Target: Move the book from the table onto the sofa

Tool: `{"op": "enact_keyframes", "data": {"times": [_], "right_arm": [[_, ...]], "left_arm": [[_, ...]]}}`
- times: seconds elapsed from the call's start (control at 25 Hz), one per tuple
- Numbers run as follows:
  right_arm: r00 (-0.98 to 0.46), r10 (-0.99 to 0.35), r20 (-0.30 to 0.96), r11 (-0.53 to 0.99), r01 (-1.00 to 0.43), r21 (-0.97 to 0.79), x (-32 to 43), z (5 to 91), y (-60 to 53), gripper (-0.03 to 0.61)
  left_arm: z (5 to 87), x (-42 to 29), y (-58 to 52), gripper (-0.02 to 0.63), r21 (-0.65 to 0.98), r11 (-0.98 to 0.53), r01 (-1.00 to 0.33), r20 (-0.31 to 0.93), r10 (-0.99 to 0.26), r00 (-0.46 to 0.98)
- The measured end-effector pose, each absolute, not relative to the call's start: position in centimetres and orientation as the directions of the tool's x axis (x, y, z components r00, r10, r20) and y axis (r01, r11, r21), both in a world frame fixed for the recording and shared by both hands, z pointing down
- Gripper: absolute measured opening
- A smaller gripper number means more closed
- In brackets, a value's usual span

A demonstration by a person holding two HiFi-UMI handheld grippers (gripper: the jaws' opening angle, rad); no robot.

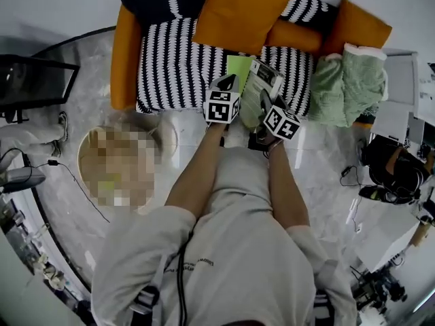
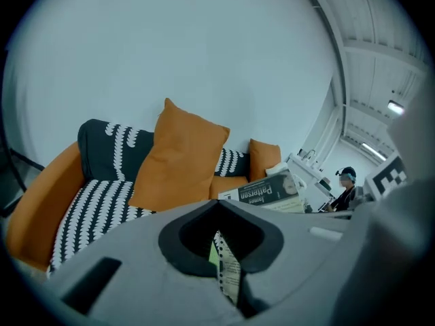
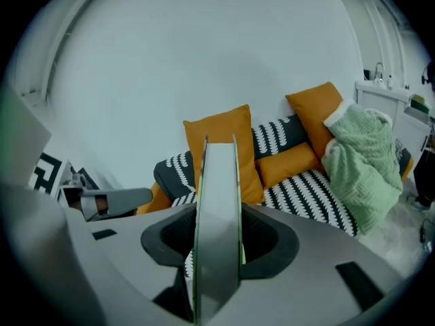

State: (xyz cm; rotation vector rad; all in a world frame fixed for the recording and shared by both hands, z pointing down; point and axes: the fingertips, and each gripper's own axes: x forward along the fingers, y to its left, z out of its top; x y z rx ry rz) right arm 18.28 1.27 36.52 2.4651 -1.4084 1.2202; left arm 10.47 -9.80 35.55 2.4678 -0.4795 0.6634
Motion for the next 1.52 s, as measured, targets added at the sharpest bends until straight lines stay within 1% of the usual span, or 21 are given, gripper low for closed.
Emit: {"op": "enact_keyframes", "data": {"times": [0.16,0.36,0.56,1.0,1.12,1.24,1.44,1.52], "right_arm": [[0.216,-0.749,0.627,-0.556,-0.719,-0.417,18.3,37.2,-1.3,0.169],[0.109,-0.760,0.641,-0.468,-0.775,-0.424,18.8,38.1,-4.8,0.169],[0.002,-0.768,0.640,-0.405,-0.776,-0.483,20.1,38.9,-7.0,0.169],[-0.143,-0.757,0.637,-0.359,-0.723,-0.590,25.0,41.9,-7.4,0.169],[-0.209,-0.753,0.624,-0.312,-0.722,-0.618,25.8,42.7,-7.6,0.169],[-0.281,-0.722,0.632,-0.258,-0.739,-0.623,26.5,44.6,-6.5,0.169],[-0.344,-0.668,0.660,-0.283,-0.703,-0.653,28.0,49.6,-3.8,0.169],[-0.369,-0.636,0.677,-0.278,-0.709,-0.648,28.1,51.8,-2.8,0.169]], "left_arm": [[36.1,8.4,-12.3,0.008,0.379,-0.757,-0.532,0.561,-0.269,0.783],[36.2,6.4,-15.8,0.008,0.382,-0.648,-0.658,0.569,-0.396,0.720],[36.6,6.4,-15.5,0.008,0.357,-0.591,-0.724,0.593,-0.456,0.664],[38.3,9.3,-12.8,0.008,0.310,-0.471,-0.826,0.665,-0.513,0.542],[39.0,10.8,-11.5,0.008,0.298,-0.441,-0.846,0.684,-0.519,0.512],[40.6,12.3,-9.0,0.008,0.292,-0.426,-0.856,0.710,-0.504,0.492],[44.3,14.0,-5.6,0.008,0.279,-0.400,-0.873,0.764,-0.459,0.455],[45.9,14.5,-4.9,0.008,0.278,-0.400,-0.873,0.777,-0.441,0.449]]}}
